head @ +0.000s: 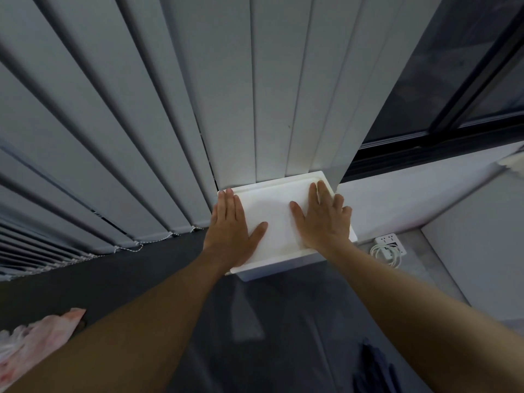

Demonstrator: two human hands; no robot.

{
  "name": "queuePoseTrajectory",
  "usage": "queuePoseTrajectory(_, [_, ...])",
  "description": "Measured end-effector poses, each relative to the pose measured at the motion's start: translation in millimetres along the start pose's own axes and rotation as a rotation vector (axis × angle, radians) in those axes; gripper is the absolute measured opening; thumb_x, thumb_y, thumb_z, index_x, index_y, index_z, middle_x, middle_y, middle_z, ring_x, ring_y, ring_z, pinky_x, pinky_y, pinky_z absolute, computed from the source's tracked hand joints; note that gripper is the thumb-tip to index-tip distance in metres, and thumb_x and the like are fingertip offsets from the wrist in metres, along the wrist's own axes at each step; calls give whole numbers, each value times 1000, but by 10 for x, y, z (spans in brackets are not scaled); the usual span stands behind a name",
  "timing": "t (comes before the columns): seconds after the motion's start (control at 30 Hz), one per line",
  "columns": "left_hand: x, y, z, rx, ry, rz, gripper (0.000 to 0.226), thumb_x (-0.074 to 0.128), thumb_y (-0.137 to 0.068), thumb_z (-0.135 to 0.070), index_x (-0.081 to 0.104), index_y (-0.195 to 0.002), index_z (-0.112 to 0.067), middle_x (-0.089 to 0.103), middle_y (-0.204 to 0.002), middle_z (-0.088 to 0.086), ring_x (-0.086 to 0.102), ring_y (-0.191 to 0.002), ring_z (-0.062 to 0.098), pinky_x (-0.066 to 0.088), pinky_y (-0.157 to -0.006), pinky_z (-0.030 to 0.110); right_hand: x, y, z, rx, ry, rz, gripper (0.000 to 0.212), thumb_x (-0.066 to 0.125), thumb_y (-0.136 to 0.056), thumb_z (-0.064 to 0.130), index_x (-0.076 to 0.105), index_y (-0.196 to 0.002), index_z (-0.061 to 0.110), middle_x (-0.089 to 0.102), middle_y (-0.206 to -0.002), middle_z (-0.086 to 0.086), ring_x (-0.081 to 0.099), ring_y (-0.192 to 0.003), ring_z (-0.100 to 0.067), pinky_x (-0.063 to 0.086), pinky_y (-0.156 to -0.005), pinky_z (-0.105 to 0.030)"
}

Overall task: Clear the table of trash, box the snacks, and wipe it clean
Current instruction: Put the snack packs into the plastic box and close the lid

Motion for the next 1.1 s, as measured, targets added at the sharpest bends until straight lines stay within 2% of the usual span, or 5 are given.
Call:
queuePoseTrajectory(0.37, [-151, 124, 86, -235, 420, -140, 54, 37, -96, -6, 25, -148, -1, 46, -141, 22, 47, -124, 40, 40, -102, 49, -224, -147, -304, 115, -362, -93, 41, 51, -90, 6, 49, -130, 17, 50, -119, -13, 49, -109, -31, 47, -86, -39])
queuePoseTrajectory(0.57, [-104, 123, 111, -230, 265, -53, 62, 30, -97, -10, 9, -156, -3, 27, -159, 17, 29, -145, 35, 29, -117, 47, -189, -114, -307, 96, -346, -104, 36, 47, -92, 14, 47, -128, 15, 51, -116, -12, 44, -96, -25, 42, -79, -36])
queuePoseTrajectory(0.7, [-85, 64, 140, -192, 72, 18, 65, 25, -100, -13, -8, -156, -2, -4, -167, 12, -6, -154, 25, 10, -123, 46, -178, -64, -186, -23, -174, -87, 44, 45, -98, 32, 42, -136, 10, 40, -145, -16, 41, -128, -34, 36, -105, -44])
queuePoseTrajectory(0.87, [-131, 20, 133, -142, -82, 31, 67, 16, -106, -37, -9, -154, 1, -15, -165, 17, -12, -153, 30, 4, -124, 46, 43, 144, -64, -64, -46, 46, 85, 8, -92, 71, 2, -156, 15, -1, -165, -5, -2, -151, -34, 8, -122, -48])
queuePoseTrajectory(1.1, [-62, -9, 71, 38, -59, 64, 75, 13, -100, -58, -6, -158, -13, -17, -165, 16, -13, -152, 33, -1, -123, 44, -25, 87, 19, -162, 2, -18, 79, 11, -93, 68, 9, -155, 19, 3, -165, -7, -1, -151, -31, 1, -122, -53])
Point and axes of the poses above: each hand's wrist, its own y-axis away from the middle knuckle, its own x-axis out of the palm, z = x × y, the point moved 2 cm from there along -y, towards the middle knuckle
